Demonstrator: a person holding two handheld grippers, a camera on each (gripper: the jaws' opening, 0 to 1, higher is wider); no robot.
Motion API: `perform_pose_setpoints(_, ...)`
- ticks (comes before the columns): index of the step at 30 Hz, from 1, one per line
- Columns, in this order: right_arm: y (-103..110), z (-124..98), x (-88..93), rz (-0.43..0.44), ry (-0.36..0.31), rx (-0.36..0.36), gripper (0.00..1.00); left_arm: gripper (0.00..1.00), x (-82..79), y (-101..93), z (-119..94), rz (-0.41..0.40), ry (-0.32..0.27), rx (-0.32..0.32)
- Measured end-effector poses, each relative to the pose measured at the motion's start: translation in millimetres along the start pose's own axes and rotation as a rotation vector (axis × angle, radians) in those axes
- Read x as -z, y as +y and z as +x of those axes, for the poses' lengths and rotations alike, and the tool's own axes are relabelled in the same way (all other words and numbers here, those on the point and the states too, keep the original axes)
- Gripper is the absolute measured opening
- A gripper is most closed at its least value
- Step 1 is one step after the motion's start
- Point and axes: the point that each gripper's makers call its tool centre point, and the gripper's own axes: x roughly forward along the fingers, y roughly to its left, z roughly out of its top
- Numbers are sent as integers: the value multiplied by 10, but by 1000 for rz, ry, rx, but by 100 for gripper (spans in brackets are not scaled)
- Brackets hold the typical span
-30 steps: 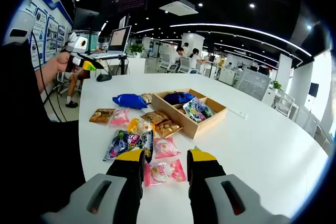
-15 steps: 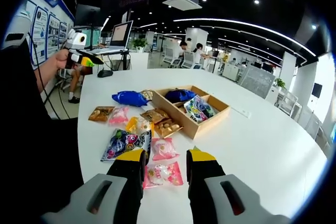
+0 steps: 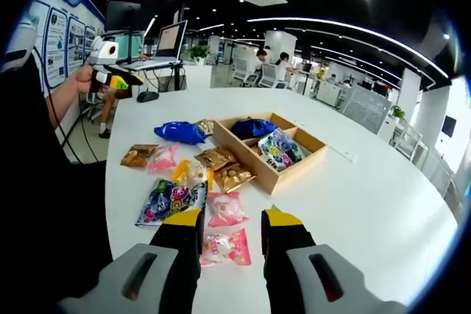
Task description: Pick up the scattered marshmallows, QQ candies, Oreo cookies, and mixed nuts on the table and sort them into separate containers
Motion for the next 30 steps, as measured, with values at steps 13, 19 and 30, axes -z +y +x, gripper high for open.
perform_pose_setpoints(13, -5, 117, 25, -7, 43, -24, 27, 43, 33, -10, 7, -6, 5, 5)
perform_pose_setpoints(19, -1, 159, 53, -8, 64, -35, 27, 43, 44, -15, -2, -11, 4, 6)
perform_pose_setpoints(30, -13, 262, 83, -13, 89, -46, 27, 43, 59, -32, -6, -14, 7, 9)
